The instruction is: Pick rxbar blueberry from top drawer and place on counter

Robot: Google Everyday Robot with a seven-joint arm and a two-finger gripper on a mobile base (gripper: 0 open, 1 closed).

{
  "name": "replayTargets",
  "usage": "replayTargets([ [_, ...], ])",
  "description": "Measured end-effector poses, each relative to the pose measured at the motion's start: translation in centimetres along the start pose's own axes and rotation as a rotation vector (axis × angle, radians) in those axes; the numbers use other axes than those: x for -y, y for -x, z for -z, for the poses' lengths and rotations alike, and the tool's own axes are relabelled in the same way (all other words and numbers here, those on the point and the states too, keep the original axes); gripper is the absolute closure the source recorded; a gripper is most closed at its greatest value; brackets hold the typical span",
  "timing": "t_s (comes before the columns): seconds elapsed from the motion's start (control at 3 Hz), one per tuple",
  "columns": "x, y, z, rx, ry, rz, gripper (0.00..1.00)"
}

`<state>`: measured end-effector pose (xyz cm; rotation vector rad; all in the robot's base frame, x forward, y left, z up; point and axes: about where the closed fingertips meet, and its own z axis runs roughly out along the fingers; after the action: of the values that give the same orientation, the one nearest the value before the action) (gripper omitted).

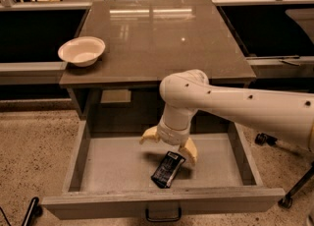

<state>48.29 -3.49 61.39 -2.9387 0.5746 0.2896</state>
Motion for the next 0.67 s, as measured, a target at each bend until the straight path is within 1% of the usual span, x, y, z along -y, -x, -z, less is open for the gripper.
replayTargets([
  [0.33,0.1,0.7,-0.2,-0.019,-0.027,-0.003,0.0],
  [0.67,0.1,0.8,-1.5,-0.061,0.003,-0.024,0.0],
])
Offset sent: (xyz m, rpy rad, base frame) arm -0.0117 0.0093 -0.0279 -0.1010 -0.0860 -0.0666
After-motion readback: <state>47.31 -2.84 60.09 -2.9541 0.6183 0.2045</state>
